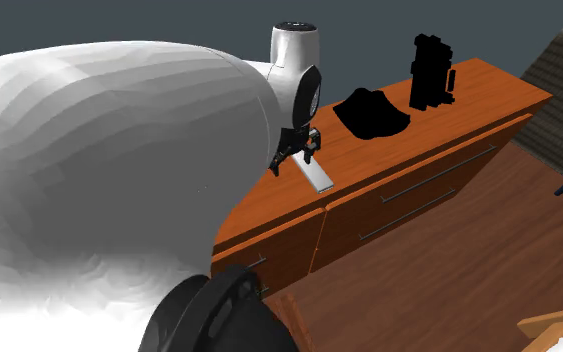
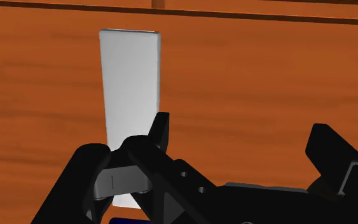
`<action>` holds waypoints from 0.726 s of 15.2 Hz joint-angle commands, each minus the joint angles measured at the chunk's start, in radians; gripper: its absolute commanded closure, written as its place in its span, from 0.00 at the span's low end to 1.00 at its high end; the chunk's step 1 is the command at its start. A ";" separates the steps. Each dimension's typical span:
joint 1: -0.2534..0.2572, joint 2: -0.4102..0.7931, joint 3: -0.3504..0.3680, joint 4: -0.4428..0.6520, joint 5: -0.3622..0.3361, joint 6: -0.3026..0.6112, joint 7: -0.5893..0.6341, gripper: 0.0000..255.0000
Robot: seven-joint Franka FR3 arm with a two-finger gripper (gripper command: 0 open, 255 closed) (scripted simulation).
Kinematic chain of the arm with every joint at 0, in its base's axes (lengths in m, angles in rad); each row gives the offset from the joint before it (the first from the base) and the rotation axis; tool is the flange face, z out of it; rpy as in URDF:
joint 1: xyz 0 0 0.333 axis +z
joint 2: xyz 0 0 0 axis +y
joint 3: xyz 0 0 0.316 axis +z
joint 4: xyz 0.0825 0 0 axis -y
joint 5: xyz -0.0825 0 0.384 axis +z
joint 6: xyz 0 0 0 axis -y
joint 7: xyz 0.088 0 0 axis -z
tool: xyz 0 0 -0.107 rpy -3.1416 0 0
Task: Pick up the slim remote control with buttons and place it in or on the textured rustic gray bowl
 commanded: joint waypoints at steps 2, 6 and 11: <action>-0.043 0.137 0.002 0.122 0.073 0.002 -0.058 0.00; -0.119 0.300 0.020 0.289 0.150 -0.011 -0.119 0.00; -0.158 0.387 0.036 0.353 0.185 0.009 -0.143 0.00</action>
